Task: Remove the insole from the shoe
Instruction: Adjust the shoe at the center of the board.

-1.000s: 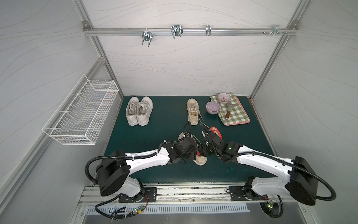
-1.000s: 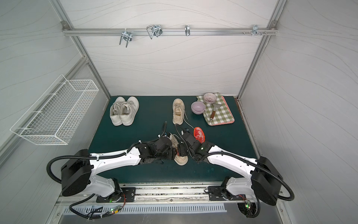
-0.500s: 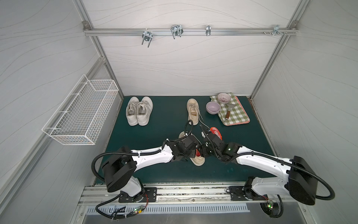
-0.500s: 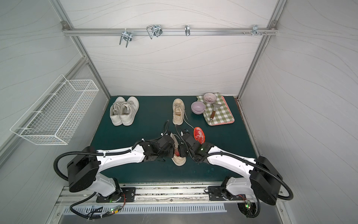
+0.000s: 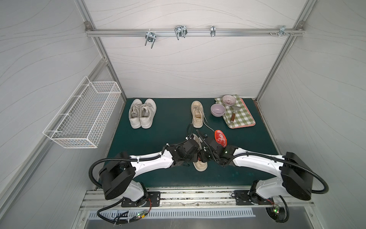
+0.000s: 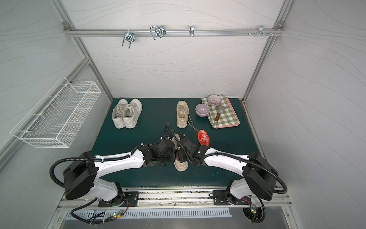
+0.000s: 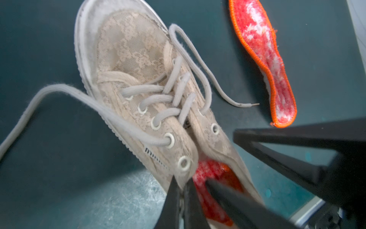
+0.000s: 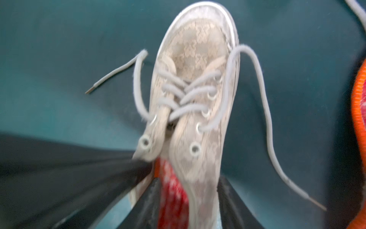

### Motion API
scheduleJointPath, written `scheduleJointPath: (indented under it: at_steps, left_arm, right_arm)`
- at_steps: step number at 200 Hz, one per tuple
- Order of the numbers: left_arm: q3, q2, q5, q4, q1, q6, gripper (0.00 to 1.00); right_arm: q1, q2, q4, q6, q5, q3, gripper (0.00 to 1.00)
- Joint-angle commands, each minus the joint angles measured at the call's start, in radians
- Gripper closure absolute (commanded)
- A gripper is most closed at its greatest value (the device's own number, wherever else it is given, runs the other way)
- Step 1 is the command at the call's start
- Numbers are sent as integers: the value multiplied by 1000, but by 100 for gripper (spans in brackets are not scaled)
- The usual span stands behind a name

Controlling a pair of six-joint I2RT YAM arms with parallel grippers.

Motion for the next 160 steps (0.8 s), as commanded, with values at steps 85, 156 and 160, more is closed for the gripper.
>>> scheduleJointPath:
  at_steps: [85, 156, 160]
  left_arm:
    - [-46, -76, 14, 122, 6, 10, 100]
    - [-103, -113, 22, 149, 60, -43, 100]
    - [-113, -122, 18, 148, 63, -47, 100]
  right_arm:
    - [0, -39, -59, 39, 174, 2, 84]
    - [3, -19, -102, 93, 199, 6, 100]
    - [0, -23, -111, 95, 209, 3, 100]
